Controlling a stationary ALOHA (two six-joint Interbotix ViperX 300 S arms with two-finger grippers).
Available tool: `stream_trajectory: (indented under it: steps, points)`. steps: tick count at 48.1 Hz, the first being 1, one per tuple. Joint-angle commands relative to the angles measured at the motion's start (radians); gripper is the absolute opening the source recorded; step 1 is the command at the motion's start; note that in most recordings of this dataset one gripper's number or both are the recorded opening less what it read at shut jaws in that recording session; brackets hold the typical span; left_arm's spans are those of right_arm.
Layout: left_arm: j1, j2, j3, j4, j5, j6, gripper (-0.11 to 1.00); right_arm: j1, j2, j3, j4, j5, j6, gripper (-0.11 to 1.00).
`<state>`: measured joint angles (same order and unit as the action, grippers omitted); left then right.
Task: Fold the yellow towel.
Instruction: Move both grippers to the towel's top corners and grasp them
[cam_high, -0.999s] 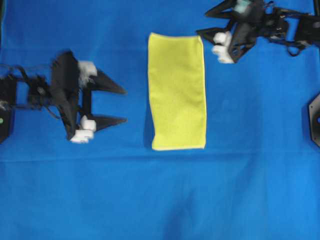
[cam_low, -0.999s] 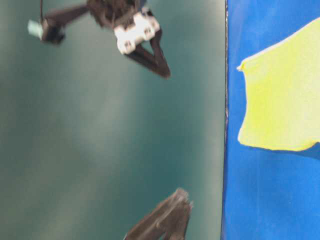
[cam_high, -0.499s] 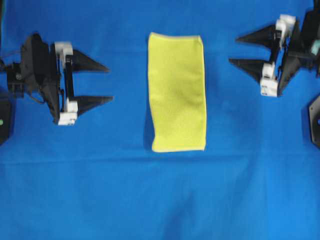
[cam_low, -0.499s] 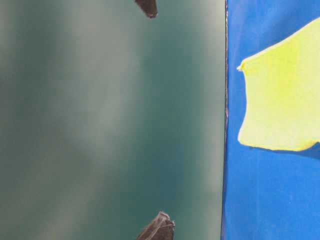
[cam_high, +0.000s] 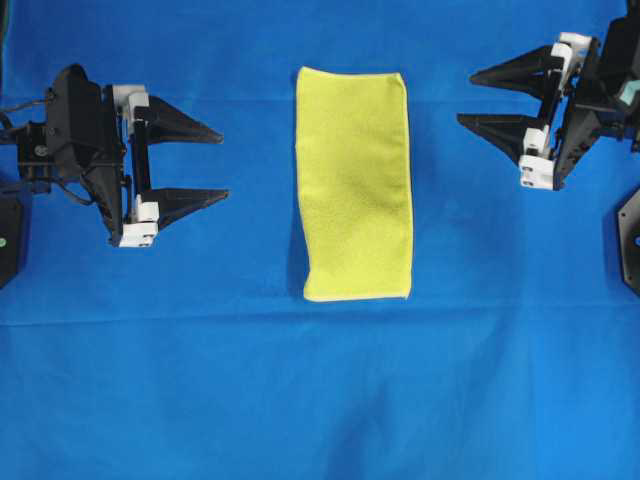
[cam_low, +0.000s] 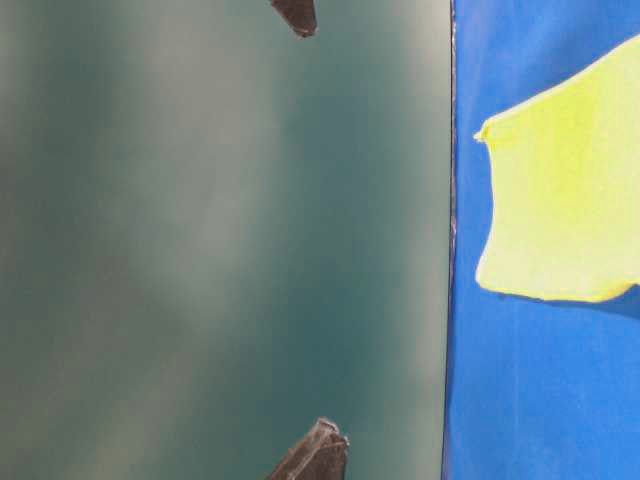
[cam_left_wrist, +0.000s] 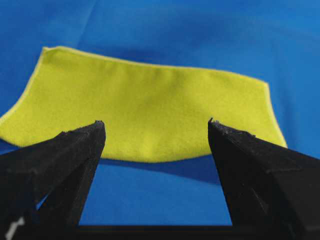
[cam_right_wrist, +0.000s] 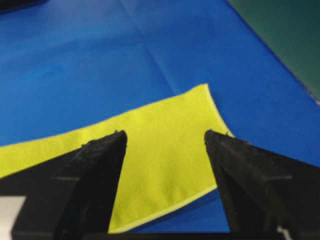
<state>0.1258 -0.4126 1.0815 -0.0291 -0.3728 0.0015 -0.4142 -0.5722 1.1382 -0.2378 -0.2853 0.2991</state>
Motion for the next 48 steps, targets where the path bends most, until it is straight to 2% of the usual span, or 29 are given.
stream_trajectory:
  steps: [1,12,28,40,48]
  points:
    - [0.002,0.003,-0.034,0.003,-0.015,0.002,0.79,0.000,0.012,-0.032,0.005,0.011,0.000,0.65]
    - [0.044,0.092,-0.117,0.003,-0.018,0.012,0.79,-0.046,0.098,-0.129,-0.002,0.110,-0.012,0.65]
    - [0.196,0.288,-0.279,0.003,0.032,0.075,0.79,-0.129,0.316,-0.281,-0.063,0.242,-0.015,0.65]
    - [0.287,0.511,-0.390,0.003,0.028,0.077,0.78,-0.161,0.522,-0.376,-0.094,0.265,-0.015,0.65]
    - [0.330,0.650,-0.457,0.003,0.015,0.077,0.78,-0.167,0.632,-0.420,-0.095,0.267,-0.015,0.65]
